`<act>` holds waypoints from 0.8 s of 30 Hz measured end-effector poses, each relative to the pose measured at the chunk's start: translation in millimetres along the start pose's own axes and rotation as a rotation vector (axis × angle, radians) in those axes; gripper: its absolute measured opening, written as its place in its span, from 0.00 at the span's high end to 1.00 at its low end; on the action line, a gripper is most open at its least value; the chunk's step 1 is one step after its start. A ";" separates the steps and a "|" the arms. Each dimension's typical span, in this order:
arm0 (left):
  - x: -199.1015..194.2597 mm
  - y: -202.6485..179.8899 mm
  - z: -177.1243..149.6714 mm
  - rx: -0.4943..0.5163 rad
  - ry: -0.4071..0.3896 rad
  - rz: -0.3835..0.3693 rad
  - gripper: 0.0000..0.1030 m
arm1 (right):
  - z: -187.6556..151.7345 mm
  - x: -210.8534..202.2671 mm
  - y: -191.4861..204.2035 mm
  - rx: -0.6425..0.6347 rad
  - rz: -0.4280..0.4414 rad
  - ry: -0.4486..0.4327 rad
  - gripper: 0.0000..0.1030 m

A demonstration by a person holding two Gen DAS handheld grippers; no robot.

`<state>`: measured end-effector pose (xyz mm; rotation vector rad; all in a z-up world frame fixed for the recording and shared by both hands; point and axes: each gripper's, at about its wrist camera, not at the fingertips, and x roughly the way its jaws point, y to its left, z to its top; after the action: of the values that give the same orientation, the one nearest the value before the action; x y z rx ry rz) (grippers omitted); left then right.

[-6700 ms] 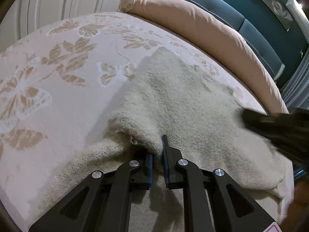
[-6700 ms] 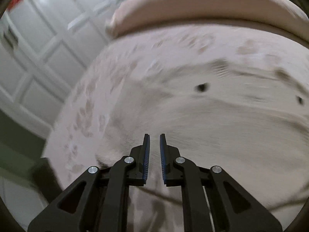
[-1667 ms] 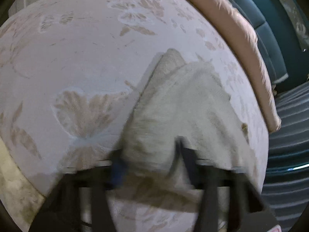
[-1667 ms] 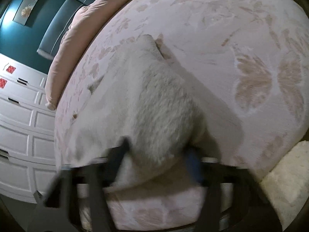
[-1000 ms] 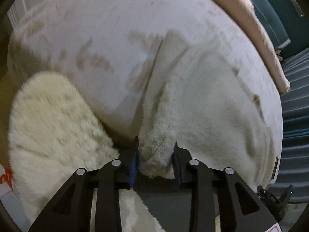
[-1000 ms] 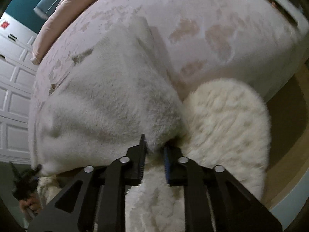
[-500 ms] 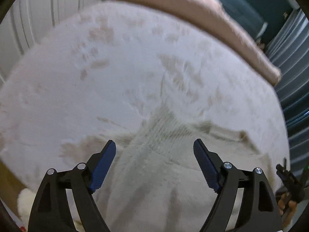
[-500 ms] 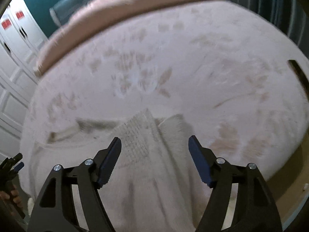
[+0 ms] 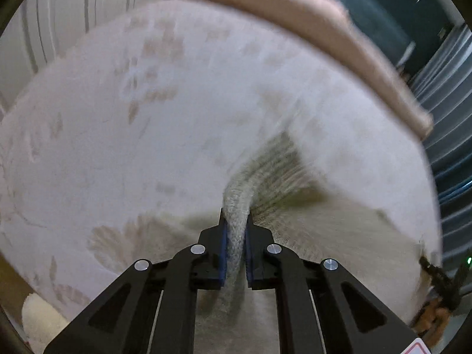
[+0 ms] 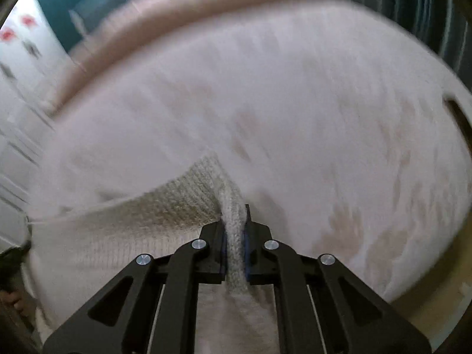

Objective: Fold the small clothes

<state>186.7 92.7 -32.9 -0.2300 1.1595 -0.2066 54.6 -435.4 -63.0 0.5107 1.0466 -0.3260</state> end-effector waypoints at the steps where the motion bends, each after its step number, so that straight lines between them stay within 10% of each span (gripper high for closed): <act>1: 8.9 -0.6 -4.6 0.010 0.017 0.029 0.93 | 0.2 -0.9 -2.7 0.038 0.017 -0.008 0.93; 5: 2.7 -4.2 -8.5 0.009 -0.019 0.024 0.93 | 4.3 -40.3 0.3 0.101 0.152 -0.154 0.93; 9: 22.4 2.6 -9.0 0.005 0.019 0.067 0.89 | 0.9 29.7 1.3 0.020 -0.005 0.054 0.91; 16: -45.1 -21.4 -30.1 0.068 -0.127 0.111 0.78 | -31.4 -61.1 24.2 0.043 0.039 -0.160 0.71; 24: -40.4 -92.8 -122.7 0.224 0.020 -0.057 0.67 | -139.9 -55.9 156.3 -0.356 0.265 0.071 0.72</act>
<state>54.0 6.1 -17.7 -0.0636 1.1401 -0.3866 1.7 -227.2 -31.4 0.3343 1.0625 0.1137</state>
